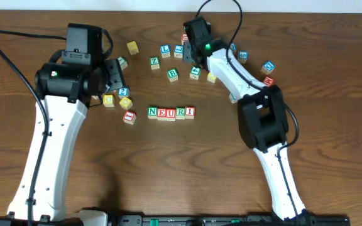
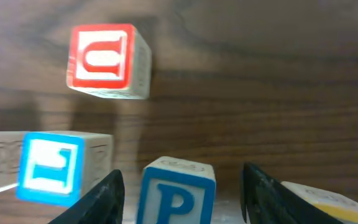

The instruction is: Spell out NEURIPS

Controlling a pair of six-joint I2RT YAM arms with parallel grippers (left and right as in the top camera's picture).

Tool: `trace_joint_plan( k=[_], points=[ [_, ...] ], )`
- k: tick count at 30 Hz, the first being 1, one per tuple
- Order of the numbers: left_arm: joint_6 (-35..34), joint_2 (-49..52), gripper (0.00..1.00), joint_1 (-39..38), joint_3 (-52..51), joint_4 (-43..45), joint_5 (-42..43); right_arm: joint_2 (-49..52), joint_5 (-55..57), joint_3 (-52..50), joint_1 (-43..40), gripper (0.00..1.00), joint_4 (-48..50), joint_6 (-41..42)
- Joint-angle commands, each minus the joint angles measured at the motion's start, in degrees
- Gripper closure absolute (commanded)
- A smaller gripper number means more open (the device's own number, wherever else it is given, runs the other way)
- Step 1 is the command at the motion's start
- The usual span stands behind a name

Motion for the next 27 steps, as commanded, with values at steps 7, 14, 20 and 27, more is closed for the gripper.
trace_joint_plan(
  k=[7, 14, 20, 27],
  points=[
    [0.55, 0.72, 0.41, 0.2, 0.26, -0.13, -1.01, 2.08, 1.46, 0.07, 0.24, 0.57, 1.9, 1.22],
    [0.55, 0.72, 0.41, 0.2, 0.26, -0.13, -1.01, 2.08, 1.46, 0.09, 0.15, 0.67, 3.28, 0.22],
    [0.55, 0.72, 0.41, 0.2, 0.26, -0.11, -1.01, 1.73, 1.46, 0.11, 0.13, 0.72, 2.16, -0.79],
    [0.55, 0.72, 0.41, 0.2, 0.26, -0.13, -0.98, -2.54, 1.46, 0.15, -0.39, 0.76, 0.96, -2.08]
  ],
)
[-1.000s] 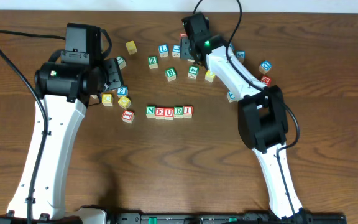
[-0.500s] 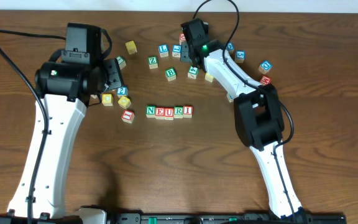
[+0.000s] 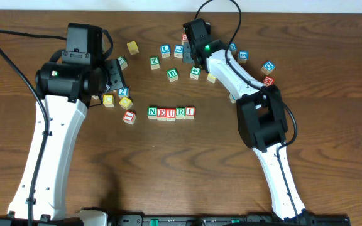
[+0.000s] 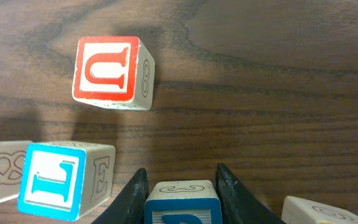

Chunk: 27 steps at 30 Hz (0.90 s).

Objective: Spell out NEURIPS
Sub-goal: 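Lower the right gripper and close it on the blue S block, then carry the blue P block with the right gripper toward the row's right end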

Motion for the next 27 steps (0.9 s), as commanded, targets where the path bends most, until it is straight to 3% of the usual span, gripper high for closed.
trace_joint_plan(
  k=[1, 9, 18, 27],
  points=[
    [0.55, 0.59, 0.41, 0.2, 0.26, -0.11, -1.01, -4.61, 0.94, 0.15, -0.48, 0.76, -0.87, -1.29],
    [0.55, 0.59, 0.4, 0.2, 0.26, -0.13, -1.01, -15.76, 0.92, 0.15, -0.63, 0.8, -7.32, -4.92],
    [0.55, 0.59, 0.41, 0.2, 0.26, -0.11, -1.01, -28.59, -0.5, 0.15, -0.61, 0.83, -31.54, -5.16],
    [0.55, 0.59, 0.4, 0.2, 0.26, -0.11, -1.01, -29.09, -2.6, -0.94, 0.0, 0.85, -51.19, -2.71]
  ],
)
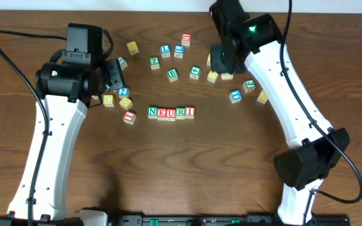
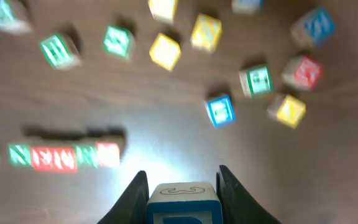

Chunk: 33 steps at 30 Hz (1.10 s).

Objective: Spell out NEURIPS
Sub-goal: 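Carry the blue P block with the right gripper toward the row's right end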

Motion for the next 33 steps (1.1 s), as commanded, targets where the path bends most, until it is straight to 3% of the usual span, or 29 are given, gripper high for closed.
trace_joint_plan(
  k=[1, 6, 16, 27, 33],
  points=[
    [0.55, 0.59, 0.41, 0.2, 0.26, -0.07, -0.96, 1.2, -0.55, -1.75, 0.57, 0.85, -1.7, 1.95],
    [0.52, 0.59, 0.4, 0.2, 0.26, -0.07, -0.98, 1.38, -2.54, -12.35, 1.73, 0.85, 3.54, 3.45],
    [0.55, 0.59, 0.41, 0.2, 0.26, -0.04, -0.98, 1.38, -4.72, -31.17, 4.35, 0.87, 24.74, 7.34],
    [0.52, 0.59, 0.4, 0.2, 0.26, -0.04, -0.98, 1.38, -2.99, -40.19, 7.45, 0.85, 38.62, 11.02],
    [0.55, 0.59, 0.4, 0.2, 0.26, -0.04, -0.98, 1.38, -1.22, -41.97, 8.79, 0.73, 40.06, 12.5]
  ],
)
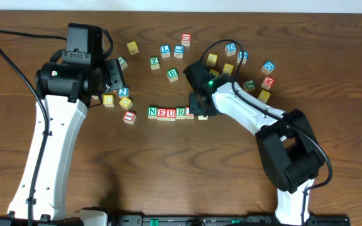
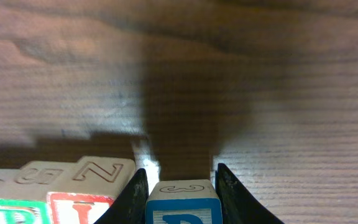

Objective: Spell out NEURIPS
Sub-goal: 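Carry the blue P block with the right gripper toward the row's right end, then lower the blue P block right of the I block and open the right gripper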

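Note:
The row of blocks spelling NEURI (image 1: 171, 113) lies mid-table. My right gripper (image 1: 200, 108) is low at the row's right end, shut on the blue P block (image 2: 182, 202), which sits just right of the red I block (image 2: 82, 208) with a thin gap between them. In the wrist view its dark fingers (image 2: 134, 198) flank the P block on both sides. The overhead view hides most of the P block under the gripper. My left gripper (image 1: 115, 75) hovers open at the left among loose blocks, holding nothing.
Several loose letter blocks lie at the back, such as a yellow one (image 1: 132, 47) and a green B (image 1: 173, 74). Another cluster (image 1: 268, 81) lies at the back right. A few blocks (image 1: 126, 102) sit below the left gripper.
My right gripper held the P block high over the back right of the table. It is now down at the right end of the NEURI row, the P block beside the I. The left arm is unmoved.
My right gripper stood open around the P block among the back blocks. Then it was shut on it there. Then it held the block high over the table, and now holds it low at the right end of the row.

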Controlling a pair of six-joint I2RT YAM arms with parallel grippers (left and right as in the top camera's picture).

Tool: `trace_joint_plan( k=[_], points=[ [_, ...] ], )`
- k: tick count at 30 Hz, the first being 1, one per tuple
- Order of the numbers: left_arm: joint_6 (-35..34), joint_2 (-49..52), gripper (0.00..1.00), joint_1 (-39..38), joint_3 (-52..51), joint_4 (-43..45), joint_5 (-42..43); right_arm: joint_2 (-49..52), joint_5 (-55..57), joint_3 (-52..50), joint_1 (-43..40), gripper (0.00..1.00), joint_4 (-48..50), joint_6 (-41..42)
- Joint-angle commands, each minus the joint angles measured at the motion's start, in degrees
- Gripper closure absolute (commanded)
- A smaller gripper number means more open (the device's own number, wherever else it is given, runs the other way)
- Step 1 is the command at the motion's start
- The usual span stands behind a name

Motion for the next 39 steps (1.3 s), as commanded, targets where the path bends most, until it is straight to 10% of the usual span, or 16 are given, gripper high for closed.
trace_joint_plan(
  k=[1, 13, 29, 39],
  points=[
    [0.55, 0.59, 0.4, 0.2, 0.26, -0.04, -0.98, 0.02, 2.16, -0.76, 0.79, 0.71, 0.26, 1.84],
    [0.52, 0.59, 0.4, 0.2, 0.26, -0.07, -0.98, -0.13, 1.73, -0.42, 0.39, 0.48, 0.46, 2.01],
    [0.52, 0.59, 0.4, 0.2, 0.26, 0.07, -0.98, -8.15, 0.46, 1.14, -3.41, 0.55, -9.97, 1.75],
    [0.52, 0.59, 0.4, 0.2, 0.26, 0.13, -0.98, -7.26, 0.26, -4.24, -3.32, 0.76, -12.66, 2.23]
  ],
)
